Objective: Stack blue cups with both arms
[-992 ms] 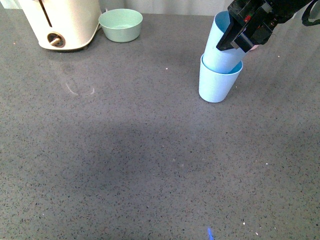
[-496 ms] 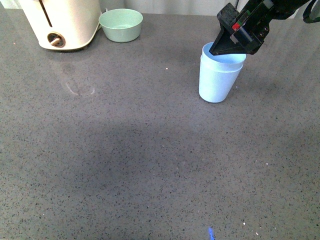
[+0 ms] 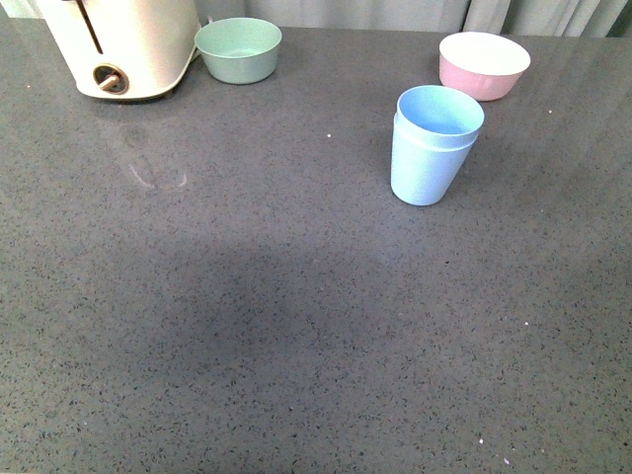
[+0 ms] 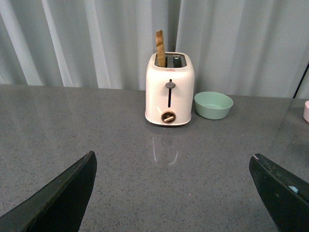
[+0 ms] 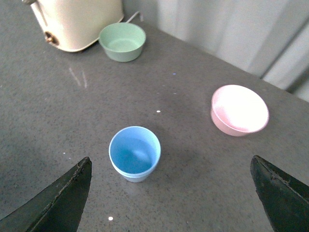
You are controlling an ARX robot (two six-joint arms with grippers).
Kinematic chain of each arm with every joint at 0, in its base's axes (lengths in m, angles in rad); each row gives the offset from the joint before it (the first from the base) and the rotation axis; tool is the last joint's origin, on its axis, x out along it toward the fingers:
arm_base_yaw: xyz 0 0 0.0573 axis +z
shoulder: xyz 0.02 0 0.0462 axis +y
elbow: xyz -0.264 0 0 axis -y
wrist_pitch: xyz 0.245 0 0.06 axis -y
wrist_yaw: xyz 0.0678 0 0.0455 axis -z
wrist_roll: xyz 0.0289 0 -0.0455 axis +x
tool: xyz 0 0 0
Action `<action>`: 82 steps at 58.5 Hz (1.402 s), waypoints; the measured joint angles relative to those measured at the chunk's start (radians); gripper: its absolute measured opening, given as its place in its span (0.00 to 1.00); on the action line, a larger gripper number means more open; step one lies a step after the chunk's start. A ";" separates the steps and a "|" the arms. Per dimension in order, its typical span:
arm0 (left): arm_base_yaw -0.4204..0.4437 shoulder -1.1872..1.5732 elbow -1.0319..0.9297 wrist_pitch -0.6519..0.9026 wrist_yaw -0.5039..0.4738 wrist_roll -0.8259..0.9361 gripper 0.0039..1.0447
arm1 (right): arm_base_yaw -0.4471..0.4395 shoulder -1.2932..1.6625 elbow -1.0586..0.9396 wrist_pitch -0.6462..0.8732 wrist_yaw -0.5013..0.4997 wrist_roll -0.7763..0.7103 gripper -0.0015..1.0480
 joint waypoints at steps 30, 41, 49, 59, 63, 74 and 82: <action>0.000 0.000 0.000 0.000 0.000 0.000 0.92 | -0.080 -0.446 -0.610 0.597 0.388 0.309 0.37; 0.000 0.000 0.000 0.000 0.000 0.001 0.92 | -0.084 -0.537 -0.730 0.616 0.384 0.315 0.03; 0.000 0.000 0.000 0.000 0.000 0.000 0.92 | -0.084 -0.603 -0.788 0.614 0.384 0.319 0.02; 0.000 0.000 0.000 0.000 0.000 0.000 0.92 | -0.084 -0.692 -0.849 0.586 0.384 0.319 0.02; 0.000 0.000 0.000 0.000 0.000 0.000 0.92 | -0.084 -0.723 -0.866 0.570 0.384 0.319 0.02; 0.000 0.000 0.000 0.000 0.000 0.001 0.92 | -0.084 -0.827 -0.905 0.507 0.384 0.319 0.02; 0.000 0.000 0.000 0.000 0.000 0.000 0.92 | -0.084 -0.907 -0.927 0.451 0.384 0.319 0.02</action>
